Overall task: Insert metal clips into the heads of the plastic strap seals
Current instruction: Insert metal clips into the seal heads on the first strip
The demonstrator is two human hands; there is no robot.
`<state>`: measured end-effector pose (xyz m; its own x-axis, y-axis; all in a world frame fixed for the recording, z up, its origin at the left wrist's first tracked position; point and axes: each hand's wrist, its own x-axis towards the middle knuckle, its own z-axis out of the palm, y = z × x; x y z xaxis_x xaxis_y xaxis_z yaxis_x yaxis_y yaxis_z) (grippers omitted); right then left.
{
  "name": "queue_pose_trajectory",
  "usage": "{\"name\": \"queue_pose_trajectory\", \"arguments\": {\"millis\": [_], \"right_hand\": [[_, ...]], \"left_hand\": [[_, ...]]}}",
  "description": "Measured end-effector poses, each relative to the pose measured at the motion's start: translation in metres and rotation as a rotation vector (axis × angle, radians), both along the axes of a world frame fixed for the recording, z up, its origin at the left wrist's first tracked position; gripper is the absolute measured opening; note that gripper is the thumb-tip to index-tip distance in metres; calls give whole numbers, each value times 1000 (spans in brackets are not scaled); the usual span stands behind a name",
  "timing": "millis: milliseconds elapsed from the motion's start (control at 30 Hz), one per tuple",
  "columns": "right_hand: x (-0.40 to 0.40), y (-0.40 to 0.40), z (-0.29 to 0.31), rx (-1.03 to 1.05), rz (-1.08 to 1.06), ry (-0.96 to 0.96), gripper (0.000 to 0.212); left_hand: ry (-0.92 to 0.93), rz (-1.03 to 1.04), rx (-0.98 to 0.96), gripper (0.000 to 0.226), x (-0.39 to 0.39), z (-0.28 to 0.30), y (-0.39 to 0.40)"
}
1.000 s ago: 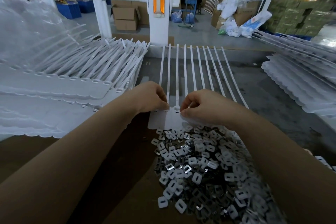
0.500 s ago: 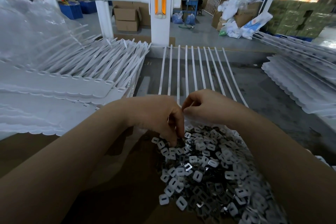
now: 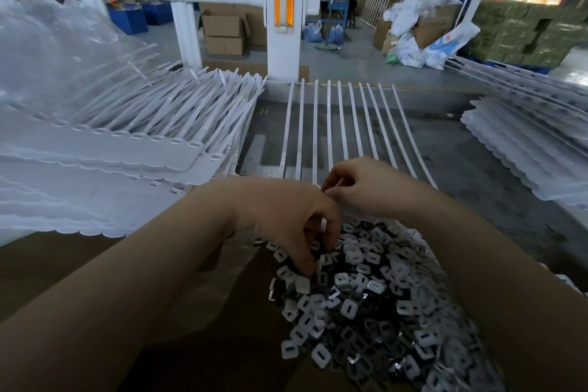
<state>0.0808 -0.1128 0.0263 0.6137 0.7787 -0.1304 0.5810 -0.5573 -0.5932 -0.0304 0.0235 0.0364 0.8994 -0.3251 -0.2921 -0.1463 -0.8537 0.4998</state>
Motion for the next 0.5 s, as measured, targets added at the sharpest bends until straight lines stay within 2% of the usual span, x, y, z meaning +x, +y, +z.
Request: {"name": "queue_pose_trajectory", "arguments": {"millis": [100,333,467,500], "right_hand": [[1,0,0,-6,7,-3,6],[1,0,1,-13,8,-7,7],[1,-1,3,-14,15,-5,6],[2,-2,3,-9,18,0,6]], "left_hand": [[16,-1,-41,33,1,-1,0],[-13,57,-68,12,3,-1,0],[44,125,-151,1,1,2,8],[61,144,-181,5,0,3,10]]}}
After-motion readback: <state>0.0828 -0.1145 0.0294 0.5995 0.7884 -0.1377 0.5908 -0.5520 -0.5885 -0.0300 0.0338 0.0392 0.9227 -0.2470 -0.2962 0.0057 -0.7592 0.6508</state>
